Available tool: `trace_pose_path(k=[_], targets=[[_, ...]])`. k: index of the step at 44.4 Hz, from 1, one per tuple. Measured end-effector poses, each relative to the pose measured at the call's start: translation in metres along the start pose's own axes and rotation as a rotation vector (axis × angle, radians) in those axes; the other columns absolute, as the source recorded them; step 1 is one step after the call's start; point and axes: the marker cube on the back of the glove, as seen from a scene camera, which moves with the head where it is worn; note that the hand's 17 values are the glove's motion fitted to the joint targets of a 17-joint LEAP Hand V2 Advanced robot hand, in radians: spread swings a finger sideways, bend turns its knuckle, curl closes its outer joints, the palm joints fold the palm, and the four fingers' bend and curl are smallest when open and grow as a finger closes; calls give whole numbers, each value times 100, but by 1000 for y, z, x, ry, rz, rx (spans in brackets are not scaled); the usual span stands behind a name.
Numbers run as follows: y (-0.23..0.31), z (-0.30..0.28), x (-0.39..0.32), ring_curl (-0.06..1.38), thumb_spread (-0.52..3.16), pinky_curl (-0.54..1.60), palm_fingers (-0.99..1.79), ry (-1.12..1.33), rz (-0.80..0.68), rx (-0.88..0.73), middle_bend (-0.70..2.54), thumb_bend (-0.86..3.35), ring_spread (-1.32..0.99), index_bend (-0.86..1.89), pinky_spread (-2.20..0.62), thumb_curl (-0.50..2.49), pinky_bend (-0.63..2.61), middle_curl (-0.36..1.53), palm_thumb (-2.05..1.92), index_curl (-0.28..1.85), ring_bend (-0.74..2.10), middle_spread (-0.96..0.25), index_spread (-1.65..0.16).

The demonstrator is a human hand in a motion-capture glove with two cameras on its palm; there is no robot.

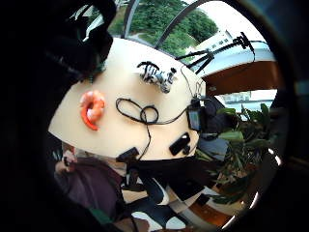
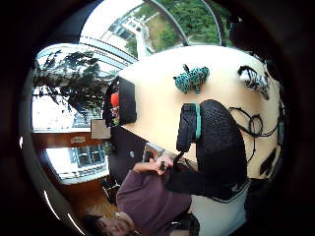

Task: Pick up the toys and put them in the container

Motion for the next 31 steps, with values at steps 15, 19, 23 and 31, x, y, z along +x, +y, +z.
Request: trace_pose_path(k=[15, 19, 23, 31], targets=[[4, -19, 14, 27, 126, 30, 29, 51, 52, 2, 11, 11, -25, 20, -10, 11, 85, 2, 6, 17, 81, -10, -18], [6, -25, 16, 28, 136, 31, 25, 67, 58, 0, 13, 10, -26, 21, -10, 13, 88, 3, 4, 19, 83, -10, -19], [6, -32, 22, 30, 143, 32, 22, 87, 68, -3, 14, 10, -28, 21, -10, 15, 90, 5, 3, 22, 86, -11, -20], [-1, -44, 38, 30, 151, 32, 25, 118, 91, 3, 31, 9, -29, 18, -9, 19, 88, 14, 1, 25, 84, -15, -21]])
